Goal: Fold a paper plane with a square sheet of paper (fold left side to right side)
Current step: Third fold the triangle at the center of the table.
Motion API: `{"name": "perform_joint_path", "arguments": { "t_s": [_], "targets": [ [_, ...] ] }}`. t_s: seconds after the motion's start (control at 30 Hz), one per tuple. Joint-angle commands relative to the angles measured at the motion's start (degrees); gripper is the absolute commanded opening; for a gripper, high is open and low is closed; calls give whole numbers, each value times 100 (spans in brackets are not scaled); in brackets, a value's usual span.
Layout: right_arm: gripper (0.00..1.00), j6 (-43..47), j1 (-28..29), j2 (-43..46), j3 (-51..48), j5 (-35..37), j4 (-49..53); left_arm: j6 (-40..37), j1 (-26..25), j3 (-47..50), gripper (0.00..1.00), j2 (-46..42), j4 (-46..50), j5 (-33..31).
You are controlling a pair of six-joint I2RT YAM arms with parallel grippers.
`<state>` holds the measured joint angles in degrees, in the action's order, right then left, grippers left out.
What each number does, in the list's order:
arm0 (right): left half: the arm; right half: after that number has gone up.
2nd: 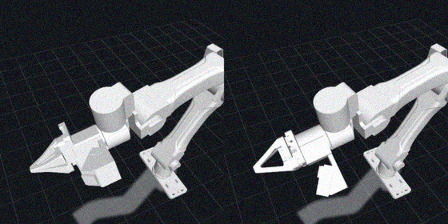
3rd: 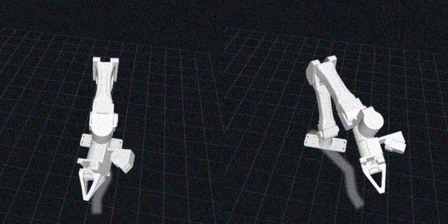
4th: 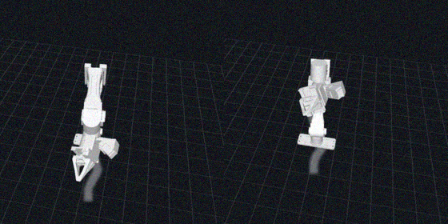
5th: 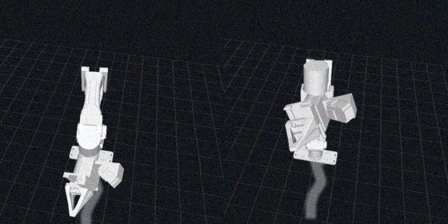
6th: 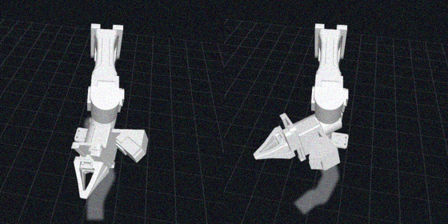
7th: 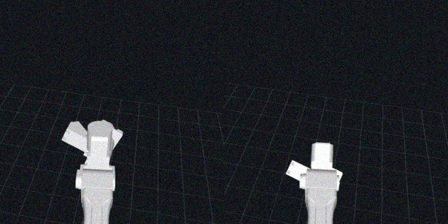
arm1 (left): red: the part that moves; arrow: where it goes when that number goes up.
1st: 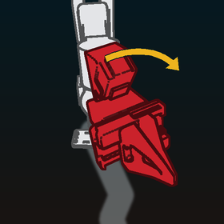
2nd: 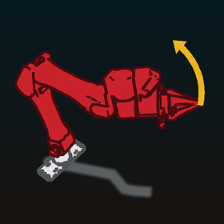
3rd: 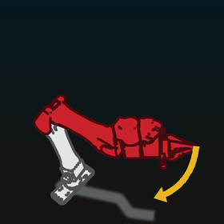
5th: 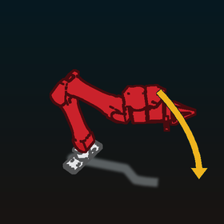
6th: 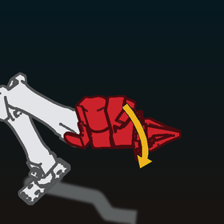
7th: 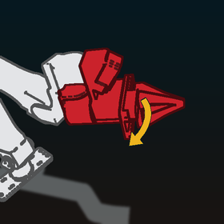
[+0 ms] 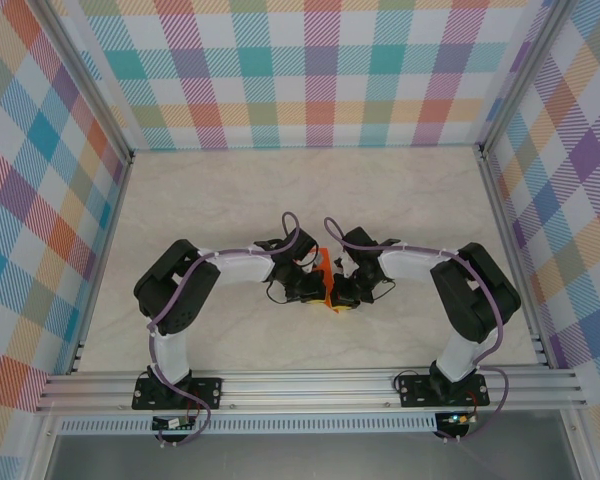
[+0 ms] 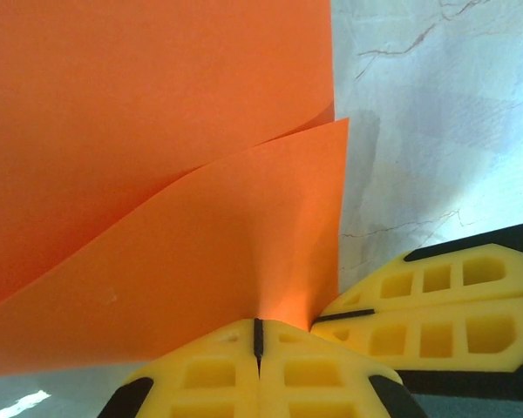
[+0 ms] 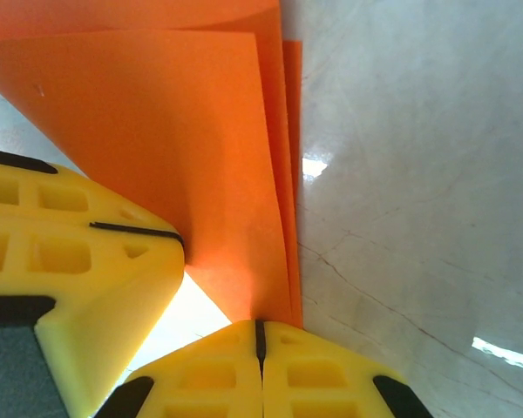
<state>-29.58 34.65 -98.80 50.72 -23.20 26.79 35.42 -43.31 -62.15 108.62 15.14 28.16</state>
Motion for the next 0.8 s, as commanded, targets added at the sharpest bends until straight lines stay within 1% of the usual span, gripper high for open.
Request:
{"name": "perform_joint_path", "arguments": {
  "t_s": [0.0,0.2,0.43,0.77],
  "targets": [
    [6,49,24,-275,-176,580,402,-236,165,-49,0,68,433,-354],
    [6,62,30,-269,-183,597,426,-463,499,179,0,79,506,-455],
    [6,67,24,-257,-176,606,474,-732,1049,327,0,98,556,-483],
    [6,106,26,-250,-189,563,504,-1146,1841,197,0,159,770,-365]
  ]
}}
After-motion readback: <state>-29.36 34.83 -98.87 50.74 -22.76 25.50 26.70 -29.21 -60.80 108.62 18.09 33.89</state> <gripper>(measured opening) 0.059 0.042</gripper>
